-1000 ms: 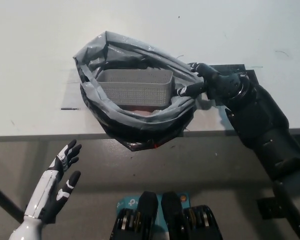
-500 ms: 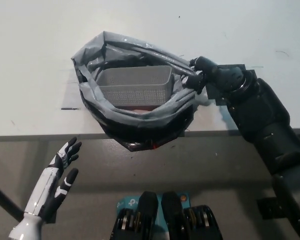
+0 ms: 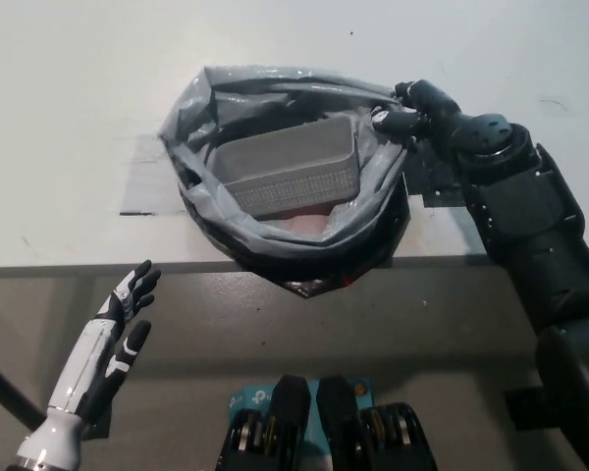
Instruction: Use the right hand to pick up a small rectangular container and put it into a plastic bag and lift the bag
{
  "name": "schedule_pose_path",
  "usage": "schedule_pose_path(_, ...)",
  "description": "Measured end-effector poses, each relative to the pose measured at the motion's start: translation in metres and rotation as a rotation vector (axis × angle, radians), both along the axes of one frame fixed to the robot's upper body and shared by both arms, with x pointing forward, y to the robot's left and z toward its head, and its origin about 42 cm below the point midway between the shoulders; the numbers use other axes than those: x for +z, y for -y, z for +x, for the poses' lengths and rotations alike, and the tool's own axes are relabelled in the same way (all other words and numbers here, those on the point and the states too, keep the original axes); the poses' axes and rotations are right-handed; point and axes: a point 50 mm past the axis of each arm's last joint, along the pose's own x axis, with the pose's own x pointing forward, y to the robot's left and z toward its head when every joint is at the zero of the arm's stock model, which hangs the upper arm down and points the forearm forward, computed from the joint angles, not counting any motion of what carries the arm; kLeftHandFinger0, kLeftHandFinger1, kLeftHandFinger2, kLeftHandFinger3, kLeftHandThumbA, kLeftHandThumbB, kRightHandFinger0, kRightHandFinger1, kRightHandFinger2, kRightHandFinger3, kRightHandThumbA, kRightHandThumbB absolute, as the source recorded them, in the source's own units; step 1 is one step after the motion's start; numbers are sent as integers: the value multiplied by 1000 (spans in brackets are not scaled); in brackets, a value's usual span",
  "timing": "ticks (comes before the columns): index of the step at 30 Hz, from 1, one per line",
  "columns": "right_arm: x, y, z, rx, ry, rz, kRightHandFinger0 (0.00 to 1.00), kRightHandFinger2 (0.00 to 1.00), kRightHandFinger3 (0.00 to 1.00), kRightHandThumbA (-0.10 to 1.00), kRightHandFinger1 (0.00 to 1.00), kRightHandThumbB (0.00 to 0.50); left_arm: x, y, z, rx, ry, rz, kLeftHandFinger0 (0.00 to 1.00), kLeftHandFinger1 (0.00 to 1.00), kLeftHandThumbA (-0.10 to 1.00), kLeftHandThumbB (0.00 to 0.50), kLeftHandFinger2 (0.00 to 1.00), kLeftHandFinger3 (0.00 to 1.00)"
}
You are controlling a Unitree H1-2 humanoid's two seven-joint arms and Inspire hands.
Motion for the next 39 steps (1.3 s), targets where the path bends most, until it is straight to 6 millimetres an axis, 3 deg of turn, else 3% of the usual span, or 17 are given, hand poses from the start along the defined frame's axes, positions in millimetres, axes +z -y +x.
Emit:
schedule_pose_path(1, 2, 0, 1, -1, -2, 6, 0, 614, 536, 128, 215, 151, 1, 0, 1, 0, 1, 1, 1000, 1000, 948, 287, 1000, 1000)
schedule_pose_path(3, 8, -1, 2, -5, -1, 25, 0, 590, 276, 138, 202, 144, 1, 0, 2, 0, 3, 1, 1000, 1000, 950, 287, 1000, 1000)
schedule_pose_path(4, 13, -1, 3, -9, 0, 40, 0, 589, 234, 150, 205, 144, 2, 0, 2, 0, 4, 2, 1000, 1000, 950, 287, 1000, 1000)
schedule_pose_path(6, 28, -3, 5, -4, 16, 69, 0, 700, 376, 64, 250, 160, 2, 0, 3, 0, 2, 2, 1000, 1000, 947, 278, 1000, 1000)
schedule_pose_path(8, 44, -6, 7, -1, 33, 112, 0, 810, 333, 95, 366, 163, 2, 0, 3, 1, 0, 2, 1000, 1000, 947, 274, 1000, 1000)
schedule_pose_path(12, 87, -16, 9, 18, 76, 196, 0, 801, 339, 60, 383, 169, 2, 0, 3, 2, -2, 2, 1000, 1000, 951, 283, 1000, 1000)
schedule_pose_path(13, 99, -21, 9, 28, 85, 214, 0, 883, 400, 3, 418, 126, 2, 0, 3, 2, -3, 2, 1000, 1000, 952, 282, 1000, 1000)
schedule_pose_path(14, 109, -26, 10, 38, 91, 232, 0, 874, 391, 7, 412, 126, 2, 0, 3, 2, -3, 2, 1000, 1000, 952, 282, 1000, 1000)
schedule_pose_path(16, 129, -38, 10, 62, 96, 286, 0, 744, 359, -2, 382, 81, 2, 0, 3, 2, -3, 2, 1000, 1000, 954, 280, 1000, 1000)
schedule_pose_path(18, 143, -47, 10, 82, 90, 337, 0, 712, 433, -58, 336, 72, 2, 0, 3, 2, -3, 3, 1000, 1000, 955, 279, 1000, 1000)
schedule_pose_path(19, 151, -53, 10, 96, 83, 372, 0, 685, 552, -78, 285, 66, 2, 0, 3, 3, -4, 3, 1000, 1000, 954, 277, 1000, 1000)
schedule_pose_path(21, 164, -66, 9, 124, 67, 455, 0, 669, 641, -82, 246, 73, 1, 1, 3, 3, -4, 4, 1000, 1000, 951, 278, 1000, 1000)
schedule_pose_path(22, 165, -69, 10, 128, 54, 483, 0, 682, 836, -92, 231, 83, 1, 1, 3, 3, -5, 3, 1000, 1000, 949, 278, 1000, 1000)
schedule_pose_path(26, 171, -86, 10, 144, -22, 634, 0, 571, 850, -46, 81, 49, 1, 1, 3, 4, -7, 2, 1000, 1000, 953, 273, 1000, 1000)
schedule_pose_path(29, 176, -97, 9, 153, -59, 705, 0, 611, 1000, -25, 96, 41, 1, 1, 3, 4, -7, 2, 1000, 1000, 946, 263, 1000, 1000)
schedule_pose_path(34, 204, -113, 4, 166, -77, 846, 0, 633, 1000, -23, 113, 23, 1, 1, 3, 4, -12, 3, 1000, 1000, 918, 247, 1000, 1000)
schedule_pose_path(39, 228, -115, 1, 156, -71, 952, 0, 637, 1000, -100, 113, 70, 0, 3, 3, -7, -16, 3, 1000, 1000, 908, 234, 1000, 1000)
